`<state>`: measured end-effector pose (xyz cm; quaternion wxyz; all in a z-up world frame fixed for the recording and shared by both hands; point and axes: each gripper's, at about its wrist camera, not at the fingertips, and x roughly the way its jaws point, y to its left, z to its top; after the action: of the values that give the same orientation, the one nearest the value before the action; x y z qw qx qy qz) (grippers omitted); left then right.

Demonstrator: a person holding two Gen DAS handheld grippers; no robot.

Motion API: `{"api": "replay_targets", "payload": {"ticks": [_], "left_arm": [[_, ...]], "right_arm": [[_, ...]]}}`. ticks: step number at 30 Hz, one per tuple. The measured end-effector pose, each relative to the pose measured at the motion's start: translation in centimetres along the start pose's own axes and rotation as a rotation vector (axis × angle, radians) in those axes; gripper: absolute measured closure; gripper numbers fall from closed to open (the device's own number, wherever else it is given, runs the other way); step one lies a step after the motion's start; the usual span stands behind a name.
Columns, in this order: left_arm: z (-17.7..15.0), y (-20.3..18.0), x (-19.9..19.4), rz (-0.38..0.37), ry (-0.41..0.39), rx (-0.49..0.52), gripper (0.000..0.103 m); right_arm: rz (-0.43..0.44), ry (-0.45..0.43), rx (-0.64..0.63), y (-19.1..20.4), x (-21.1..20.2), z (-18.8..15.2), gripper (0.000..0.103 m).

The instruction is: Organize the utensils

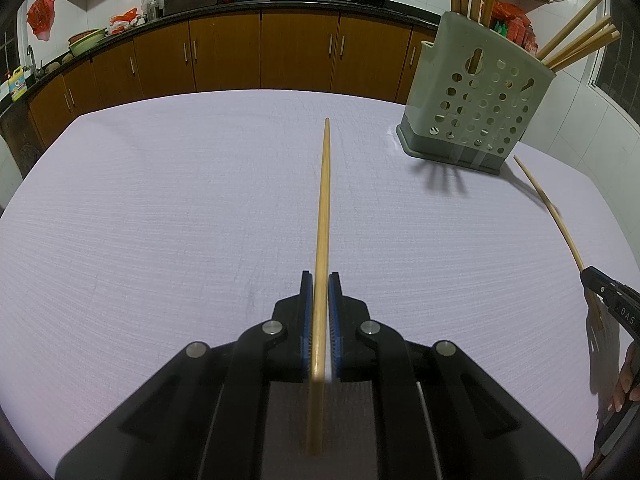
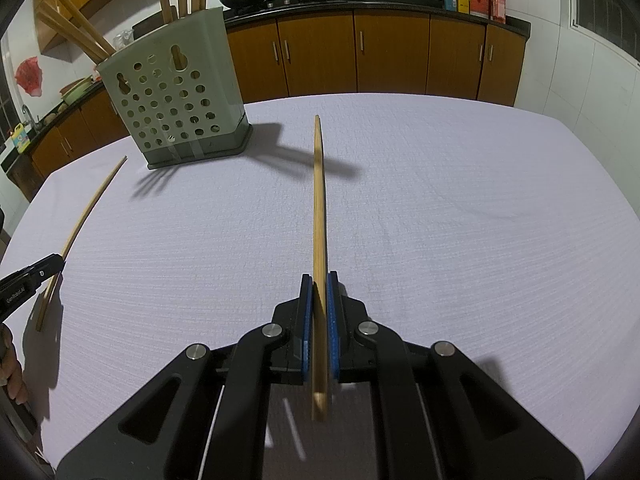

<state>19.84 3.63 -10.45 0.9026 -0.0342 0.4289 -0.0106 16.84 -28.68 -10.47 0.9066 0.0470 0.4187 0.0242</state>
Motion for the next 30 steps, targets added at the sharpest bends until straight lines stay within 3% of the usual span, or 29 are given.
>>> {"api": "replay_targets", "payload": {"ticks": [30], "left_arm": [[-0.26,-0.21,-0.39,0.014,0.000,0.040,0.095]], "right_arm": [[0.009,-0.002,0.012,-0.11,-0.05,-0.03,0.095]]}}
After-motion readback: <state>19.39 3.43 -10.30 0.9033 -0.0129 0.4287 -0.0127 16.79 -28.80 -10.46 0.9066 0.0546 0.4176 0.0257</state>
